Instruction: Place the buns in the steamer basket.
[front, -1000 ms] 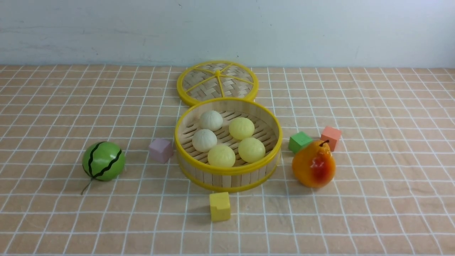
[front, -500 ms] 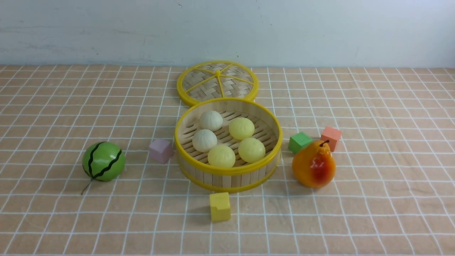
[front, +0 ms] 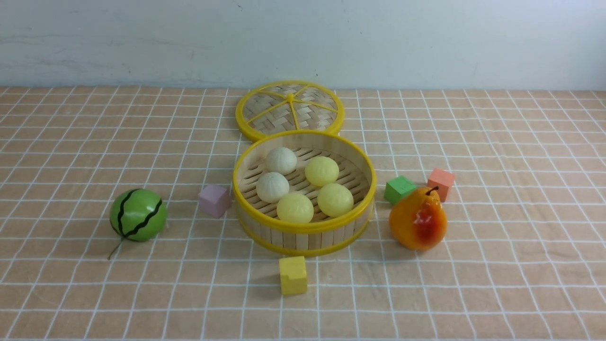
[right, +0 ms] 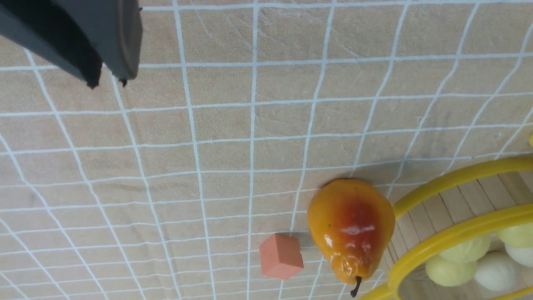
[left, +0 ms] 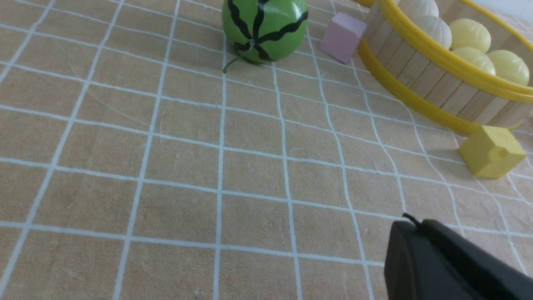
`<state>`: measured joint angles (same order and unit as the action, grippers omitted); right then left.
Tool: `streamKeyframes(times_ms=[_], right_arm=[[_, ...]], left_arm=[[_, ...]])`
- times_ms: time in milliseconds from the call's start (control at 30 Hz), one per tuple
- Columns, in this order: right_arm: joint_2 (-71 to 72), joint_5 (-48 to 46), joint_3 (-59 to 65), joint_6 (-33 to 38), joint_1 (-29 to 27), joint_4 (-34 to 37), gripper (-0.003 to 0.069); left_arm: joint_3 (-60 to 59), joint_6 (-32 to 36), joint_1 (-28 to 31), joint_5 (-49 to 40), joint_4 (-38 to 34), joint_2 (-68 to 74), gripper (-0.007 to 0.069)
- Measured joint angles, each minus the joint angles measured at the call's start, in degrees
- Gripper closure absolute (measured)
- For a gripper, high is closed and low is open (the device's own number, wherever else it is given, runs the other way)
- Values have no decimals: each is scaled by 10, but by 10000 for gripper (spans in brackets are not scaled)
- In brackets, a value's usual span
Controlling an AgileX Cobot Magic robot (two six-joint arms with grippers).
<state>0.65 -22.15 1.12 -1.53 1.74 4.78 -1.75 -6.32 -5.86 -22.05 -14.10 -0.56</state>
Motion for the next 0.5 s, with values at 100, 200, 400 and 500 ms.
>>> streamKeyframes(times_ms=[100, 200, 400, 500], right_arm=[[0, 0, 0, 0, 0, 0, 589], [0, 0, 0, 0, 0, 0, 583], [0, 0, 0, 0, 0, 0, 574], [0, 0, 0, 0, 0, 0, 571]], left_arm=[[0, 0, 0, 0, 0, 0, 637], [0, 0, 0, 0, 0, 0, 637], [0, 0, 0, 0, 0, 0, 637], [0, 0, 0, 0, 0, 0, 634]])
